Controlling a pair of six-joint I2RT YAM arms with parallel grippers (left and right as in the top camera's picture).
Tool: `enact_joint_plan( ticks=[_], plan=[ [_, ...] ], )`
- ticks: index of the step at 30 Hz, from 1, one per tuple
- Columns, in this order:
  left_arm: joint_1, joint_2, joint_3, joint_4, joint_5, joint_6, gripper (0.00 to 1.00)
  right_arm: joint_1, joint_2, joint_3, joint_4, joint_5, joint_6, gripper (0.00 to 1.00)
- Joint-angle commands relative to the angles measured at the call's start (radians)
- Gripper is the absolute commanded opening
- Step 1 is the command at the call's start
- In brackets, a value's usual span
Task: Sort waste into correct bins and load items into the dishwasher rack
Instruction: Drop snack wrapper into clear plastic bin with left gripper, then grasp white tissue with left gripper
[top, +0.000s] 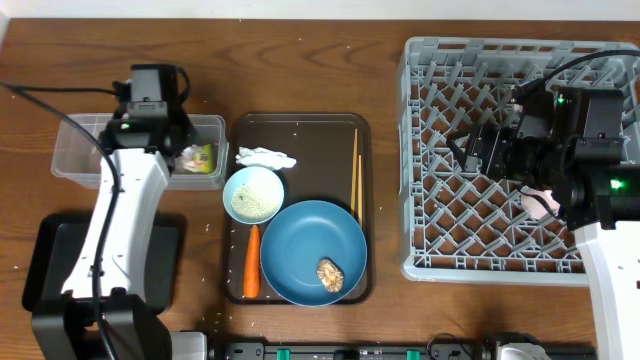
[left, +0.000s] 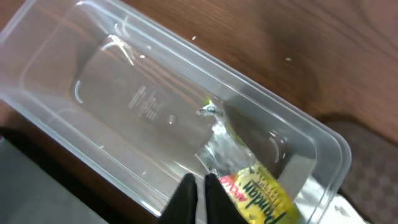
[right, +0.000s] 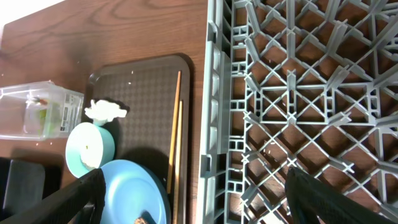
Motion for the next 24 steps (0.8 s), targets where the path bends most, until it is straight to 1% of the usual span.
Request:
enact_joint_plan(
  ticks=[1,3,5,6,8,11,12,15,19,24],
  plan=[
    [-0.006,0.006,0.002,0.012,0.125,-0.032,0.14,0.011,-0.001,0.005,0.0,-0.003,-0.013,0.85],
    [-0.029,0.006,0.002,0.033,0.283,0.037,0.17,0.011,-0.001,0.005,0.001,-0.003,-0.013,0.86],
    [-0.068,0.006,0.002,0.04,0.376,0.125,0.28,0.011,-0.001,0.005,0.003,-0.003,-0.013,0.86],
    [-0.1,0.008,0.002,0.035,0.378,0.157,0.31,0.011,-0.001,0.005,0.003,-0.003,-0.013,0.86],
    [-0.164,0.02,-0.001,0.031,0.373,0.228,0.44,0.011,-0.001,0.005,0.002,-0.003,-0.013,0.87],
    [-0.259,0.062,-0.006,0.039,0.337,0.288,0.59,0.011,-0.001,0.005,0.0,-0.003,-0.013,0.87],
    [-0.282,0.082,-0.006,0.043,0.309,0.29,0.62,0.011,-0.001,0.005,0.0,-0.003,-0.013,0.87],
    [-0.331,0.157,-0.006,0.081,0.277,0.291,0.67,0.011,-0.001,0.005,-0.002,-0.003,-0.013,0.87],
    [-0.356,0.272,-0.006,0.139,0.277,0.328,0.67,0.011,-0.001,0.005,-0.002,-0.003,-0.013,0.87],
    [-0.357,0.372,-0.006,0.193,0.281,0.336,0.67,0.011,-0.001,0.005,-0.004,-0.003,-0.013,0.87]
  ],
)
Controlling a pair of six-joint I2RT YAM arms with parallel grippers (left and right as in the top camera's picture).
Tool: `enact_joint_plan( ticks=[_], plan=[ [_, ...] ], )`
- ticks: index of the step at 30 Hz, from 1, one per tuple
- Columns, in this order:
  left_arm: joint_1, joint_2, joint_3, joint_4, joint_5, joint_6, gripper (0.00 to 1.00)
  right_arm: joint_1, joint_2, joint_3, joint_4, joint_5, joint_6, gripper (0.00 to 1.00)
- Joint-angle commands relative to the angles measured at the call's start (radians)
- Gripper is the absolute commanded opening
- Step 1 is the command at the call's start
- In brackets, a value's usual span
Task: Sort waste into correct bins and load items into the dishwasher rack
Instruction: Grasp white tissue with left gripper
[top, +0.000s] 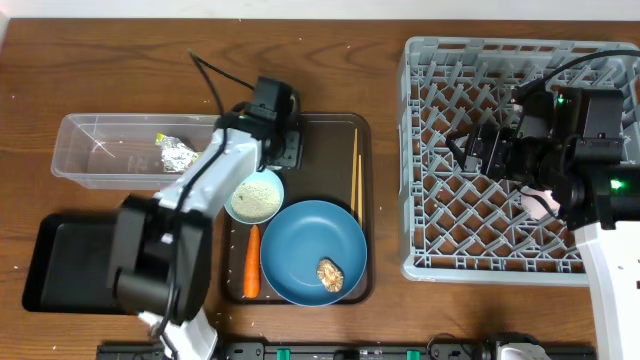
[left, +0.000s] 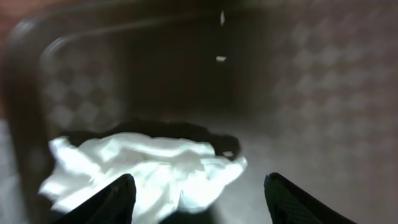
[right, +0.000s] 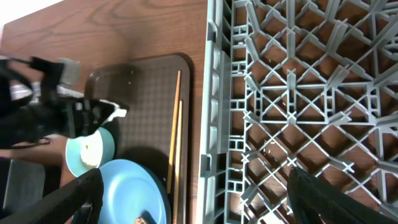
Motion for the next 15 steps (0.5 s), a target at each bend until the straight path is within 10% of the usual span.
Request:
enact_joint_plan(
  ticks=[1,5,15],
  plan=[
    [0.0,0.045,-0.005,0.029,-0.015,0.044,0.67,0.011,-0.001,0.005,-0.002,-0.003,-0.013,0.87],
    [0.0,0.085,-0.005,0.048,-0.015,0.049,0.65,0.011,-0.001,0.005,-0.004,-0.003,-0.013,0.87],
    [0.0,0.099,-0.004,0.058,-0.015,0.049,0.06,0.011,-0.001,0.005,-0.006,-0.003,-0.013,0.86]
  ],
)
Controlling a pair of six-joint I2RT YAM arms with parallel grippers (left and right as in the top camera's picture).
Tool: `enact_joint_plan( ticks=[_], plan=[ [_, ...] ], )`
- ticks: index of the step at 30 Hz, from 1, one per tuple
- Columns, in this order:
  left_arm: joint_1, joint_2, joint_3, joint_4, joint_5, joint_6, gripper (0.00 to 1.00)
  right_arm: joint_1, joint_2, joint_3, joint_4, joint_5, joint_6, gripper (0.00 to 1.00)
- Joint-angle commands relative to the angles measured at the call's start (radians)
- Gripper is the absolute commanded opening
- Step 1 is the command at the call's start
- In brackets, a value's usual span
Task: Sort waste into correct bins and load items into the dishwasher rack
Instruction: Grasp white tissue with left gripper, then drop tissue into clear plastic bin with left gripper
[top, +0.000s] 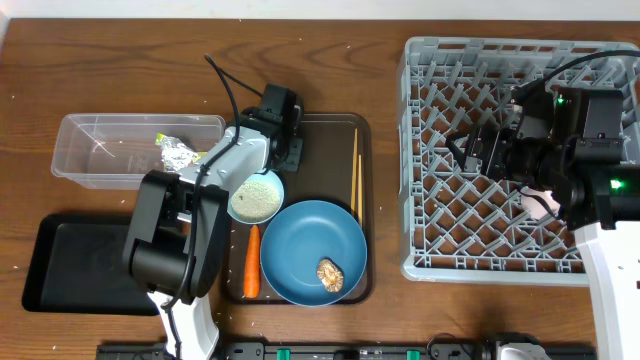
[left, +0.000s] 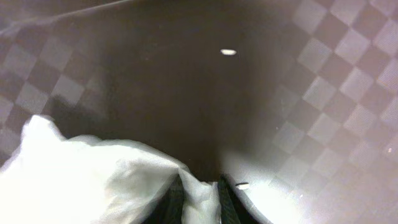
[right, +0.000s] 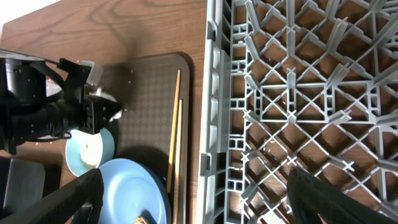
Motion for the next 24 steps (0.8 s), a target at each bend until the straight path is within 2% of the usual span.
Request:
enact_joint_plan(
  ticks=[1,6,9,15,18,24],
  plan=[
    [0.0,0.007,0.002,-0.001,-0.012,0.011,0.06,0.011,-0.001,0.005,-0.002,-0.003,-0.013,0.87],
    [0.0,-0.055,0.064,-0.084,0.0,0.006,0.06,0.011,-0.001,0.005,-0.007,-0.003,-0.013,0.87],
    [0.002,-0.149,0.092,-0.128,-0.006,0.006,0.06,0.011,-0.001,0.005,-0.006,-0.003,-0.013,0.87],
    [0.023,-0.333,0.095,-0.18,-0.134,0.006,0.06,0.011,-0.001,0.005,-0.002,-0.003,-0.013,0.87],
    [0.074,-0.374,0.095,-0.212,-0.208,0.006,0.06,0.011,-0.001,0.005,0.002,-0.003,-0.013,0.87],
    [0.239,-0.332,0.083,-0.221,-0.209,-0.045,0.06,0.011,-0.001,0.005,0.001,-0.003,-0.013,0.87]
  ],
)
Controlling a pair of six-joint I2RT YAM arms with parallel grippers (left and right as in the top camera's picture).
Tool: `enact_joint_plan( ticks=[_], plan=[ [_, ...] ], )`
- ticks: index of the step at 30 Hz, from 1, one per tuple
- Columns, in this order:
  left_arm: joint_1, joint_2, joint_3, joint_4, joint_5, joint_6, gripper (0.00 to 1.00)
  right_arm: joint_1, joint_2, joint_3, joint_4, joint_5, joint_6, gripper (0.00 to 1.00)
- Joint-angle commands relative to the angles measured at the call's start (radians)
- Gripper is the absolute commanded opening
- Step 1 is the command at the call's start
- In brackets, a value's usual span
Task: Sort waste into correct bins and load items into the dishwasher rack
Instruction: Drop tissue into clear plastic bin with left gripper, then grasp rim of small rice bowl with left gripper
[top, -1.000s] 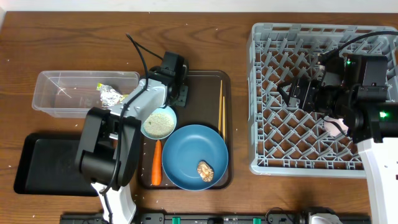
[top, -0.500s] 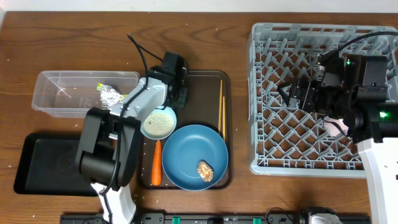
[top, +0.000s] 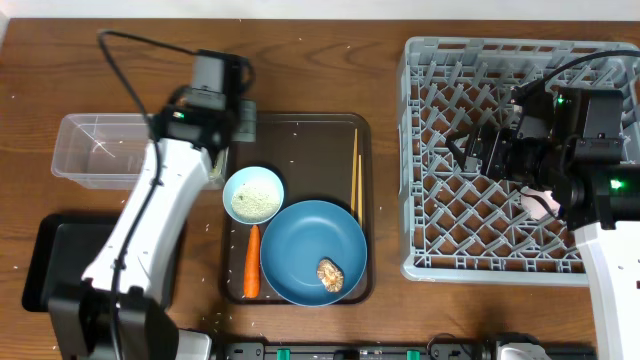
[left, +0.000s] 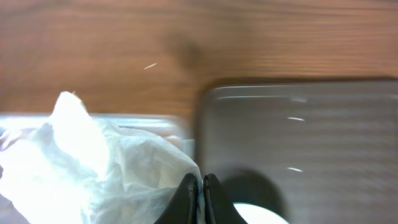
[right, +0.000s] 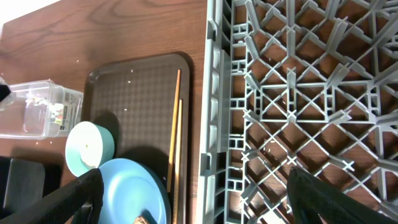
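Note:
My left gripper (top: 226, 126) hangs over the seam between the clear bin (top: 100, 150) and the brown tray (top: 300, 135). It is shut (left: 201, 184) on a crumpled white tissue (left: 93, 162), which the overhead view hides under the gripper. On the tray lie a rice bowl (top: 253, 195), a blue plate (top: 305, 245) with a food scrap (top: 331, 272), a carrot (top: 252, 275) and chopsticks (top: 356, 175). My right gripper (right: 196, 180) stands open above the grey dishwasher rack (top: 500, 160), holding nothing.
A black bin (top: 60, 260) sits at the front left, partly under my left arm. A wrapper (right: 55, 112) lies in the clear bin. Something pink (top: 545, 205) shows in the rack beside my right arm. Rice grains dot the table.
My left gripper, then shut on the tissue down on the tray, now holds it raised at the clear bin's right end. The tissue is gone from the tray. The right arm has not moved.
First my left gripper was shut at a yellow wrapper inside the clear bin. Then the wrapper lay in the bin and the gripper was open over the tissue on the tray. It then shut on the tissue, and now holds it by the bin.

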Motion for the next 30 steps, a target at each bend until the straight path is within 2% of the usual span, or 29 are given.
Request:
enact_joint_plan(
  ticks=[1,2,3,4,5,6,10,14,18,21,24,30],
  plan=[
    [0.088,0.05,-0.012,-0.006,-0.03,-0.055,0.06,0.011,-0.001,0.005,0.002,-0.003,-0.013,0.87],
    [0.113,0.058,-0.012,-0.006,0.008,-0.06,0.08,0.011,-0.001,0.005,0.002,-0.003,-0.013,0.87],
    [0.133,0.06,-0.012,-0.008,0.061,-0.06,0.22,0.011,-0.001,0.005,0.002,-0.003,-0.013,0.87],
    [0.146,0.06,-0.012,-0.011,0.099,-0.06,0.5,0.011,-0.001,0.005,0.002,-0.003,-0.013,0.87],
    [0.159,0.056,-0.011,-0.016,0.135,-0.06,0.71,0.011,-0.001,0.005,0.002,-0.003,-0.013,0.87],
    [0.164,0.054,-0.011,-0.019,0.145,-0.06,0.76,0.011,-0.001,0.005,0.002,-0.003,-0.013,0.88],
    [0.157,0.015,-0.01,-0.052,0.21,-0.06,0.77,0.011,-0.001,0.005,0.002,-0.003,-0.015,0.89],
    [0.096,-0.047,-0.01,-0.123,0.324,-0.052,0.74,0.011,-0.001,0.005,0.006,0.018,-0.018,0.89],
    [-0.023,-0.071,-0.01,-0.231,0.312,-0.048,0.74,0.011,-0.001,0.005,0.008,0.066,-0.017,0.89],
    [-0.106,-0.061,-0.017,-0.291,0.243,-0.05,0.73,0.011,-0.001,0.005,0.013,0.068,-0.017,0.89],
    [-0.161,-0.04,-0.053,-0.277,0.239,-0.075,0.7,0.011,-0.001,0.005,0.013,0.068,-0.017,0.89],
    [-0.207,0.031,-0.14,-0.145,0.238,-0.1,0.6,0.011,-0.001,0.005,0.012,0.068,-0.016,0.89]
  ],
)
